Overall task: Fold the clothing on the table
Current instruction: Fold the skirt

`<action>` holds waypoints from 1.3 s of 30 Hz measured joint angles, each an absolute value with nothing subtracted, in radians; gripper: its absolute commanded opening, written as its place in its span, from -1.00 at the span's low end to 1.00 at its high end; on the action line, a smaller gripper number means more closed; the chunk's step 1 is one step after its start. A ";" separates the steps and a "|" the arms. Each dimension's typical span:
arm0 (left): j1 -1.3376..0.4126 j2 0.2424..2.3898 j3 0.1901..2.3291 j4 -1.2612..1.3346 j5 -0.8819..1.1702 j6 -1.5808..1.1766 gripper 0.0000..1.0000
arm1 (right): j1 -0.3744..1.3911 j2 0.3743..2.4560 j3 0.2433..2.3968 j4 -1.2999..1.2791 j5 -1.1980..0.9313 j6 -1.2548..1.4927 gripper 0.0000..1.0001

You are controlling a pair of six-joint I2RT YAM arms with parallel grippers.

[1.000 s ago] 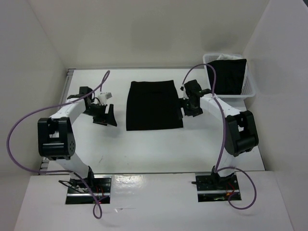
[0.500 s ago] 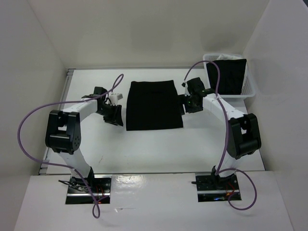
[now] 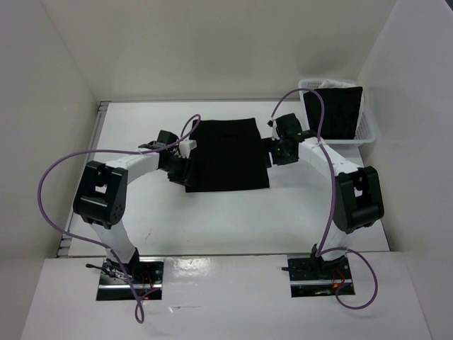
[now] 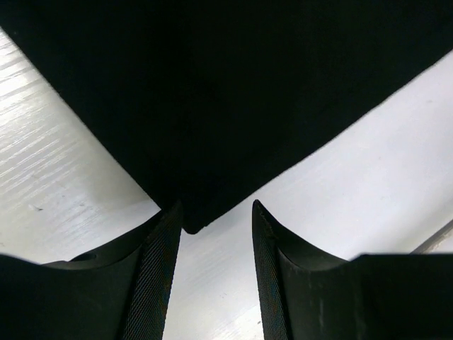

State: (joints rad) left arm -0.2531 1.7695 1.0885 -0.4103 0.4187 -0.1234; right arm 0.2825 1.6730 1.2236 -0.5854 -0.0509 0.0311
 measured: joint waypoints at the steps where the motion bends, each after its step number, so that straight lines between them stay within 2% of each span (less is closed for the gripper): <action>1: -0.253 1.772 1.088 -0.408 0.410 -0.131 0.03 | 0.282 1.673 1.224 -0.585 -0.054 0.031 0.56; 18: -0.252 1.784 1.079 -0.395 0.311 -0.139 0.03 | 0.274 1.673 1.222 -0.575 -0.087 0.024 0.58; 26: -0.252 1.797 1.079 -0.396 0.346 -0.133 -0.31 | 0.274 1.673 1.218 -0.575 -0.092 0.024 0.58; 30: -0.252 1.810 1.079 -0.404 0.380 -0.119 -0.66 | 0.274 1.677 1.218 -0.575 -0.094 0.024 0.58; 31: -0.252 1.812 1.080 -0.407 0.390 -0.111 -0.84 | 0.274 1.681 1.218 -0.576 -0.094 0.024 0.58; 33: -0.252 1.815 1.081 -0.413 0.401 -0.107 -0.98 | 0.274 1.691 1.218 -0.577 -0.096 0.023 0.58; 39: -0.252 1.815 1.081 -0.420 0.408 -0.102 -1.00 | 0.274 1.723 1.218 -0.585 -0.124 0.007 0.56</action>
State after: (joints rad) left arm -0.2516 1.8153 1.0809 -0.4202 0.4084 -0.1020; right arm 0.2741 1.7226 1.2179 -0.5850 -0.1238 0.0074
